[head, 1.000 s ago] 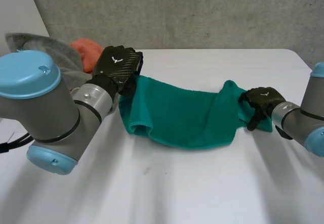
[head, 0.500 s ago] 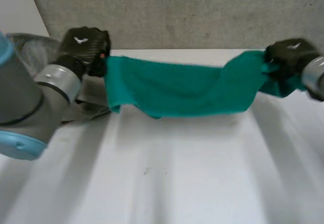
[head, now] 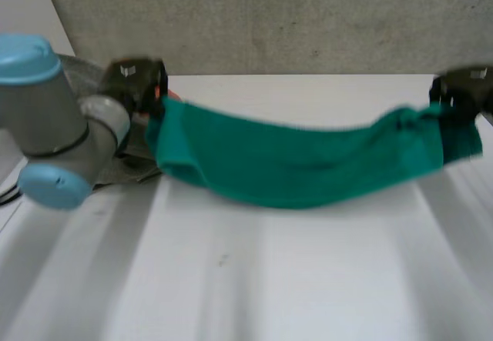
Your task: Fold the laundry.
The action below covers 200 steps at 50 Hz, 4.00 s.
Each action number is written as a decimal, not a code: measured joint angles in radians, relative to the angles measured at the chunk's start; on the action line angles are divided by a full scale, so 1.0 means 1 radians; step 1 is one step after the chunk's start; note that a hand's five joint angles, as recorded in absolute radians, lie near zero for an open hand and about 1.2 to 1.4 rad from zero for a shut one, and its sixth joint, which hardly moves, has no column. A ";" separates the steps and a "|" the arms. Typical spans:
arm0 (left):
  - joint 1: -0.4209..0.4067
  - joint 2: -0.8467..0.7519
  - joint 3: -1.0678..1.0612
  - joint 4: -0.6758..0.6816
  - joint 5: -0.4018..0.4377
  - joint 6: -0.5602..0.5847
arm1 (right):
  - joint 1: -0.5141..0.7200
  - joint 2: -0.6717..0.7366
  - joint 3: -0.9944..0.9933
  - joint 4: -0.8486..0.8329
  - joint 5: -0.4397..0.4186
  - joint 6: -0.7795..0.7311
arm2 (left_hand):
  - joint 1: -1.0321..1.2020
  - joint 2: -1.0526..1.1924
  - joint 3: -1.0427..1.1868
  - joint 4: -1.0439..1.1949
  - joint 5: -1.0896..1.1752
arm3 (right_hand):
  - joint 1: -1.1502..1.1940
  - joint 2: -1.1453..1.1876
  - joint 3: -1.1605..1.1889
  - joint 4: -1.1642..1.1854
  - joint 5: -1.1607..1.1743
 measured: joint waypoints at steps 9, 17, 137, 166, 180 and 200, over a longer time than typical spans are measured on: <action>-0.005 0.037 0.199 0.251 -0.047 -0.033 | 0.047 -0.077 -0.012 -0.587 0.148 0.288 | 0.000 0.000 0.000 0.000 0.000 | 0.000 0.010 0.006 0.000 0.000; -0.010 0.158 0.082 0.296 -0.043 -0.054 | 0.047 -0.109 0.002 -0.557 0.052 0.338 | 0.000 0.000 0.000 0.000 0.000 | 0.000 0.010 0.006 0.000 0.000; 0.038 0.444 -0.204 -0.282 0.154 0.249 | -0.125 -0.345 0.049 0.431 -0.030 -0.440 | 0.023 0.000 -0.001 0.000 -0.007 | 0.060 0.030 0.004 0.000 0.049; -0.013 -0.038 0.252 0.569 0.084 0.217 | 0.009 -0.132 -0.054 -0.819 0.152 0.157 | 0.023 0.000 0.000 0.000 0.012 | 0.061 0.030 0.006 0.000 0.059; -0.026 0.011 -0.204 0.468 0.092 0.263 | 0.007 -0.038 0.215 -0.593 -0.002 0.104 | 0.023 0.000 0.000 0.000 0.012 | 0.067 0.030 0.006 0.000 0.059; -0.076 0.259 -0.674 -0.116 0.048 0.692 | -0.094 -0.207 0.571 0.205 0.091 -0.637 | 0.023 0.001 0.001 0.000 0.012 | 0.067 0.030 0.006 0.000 0.059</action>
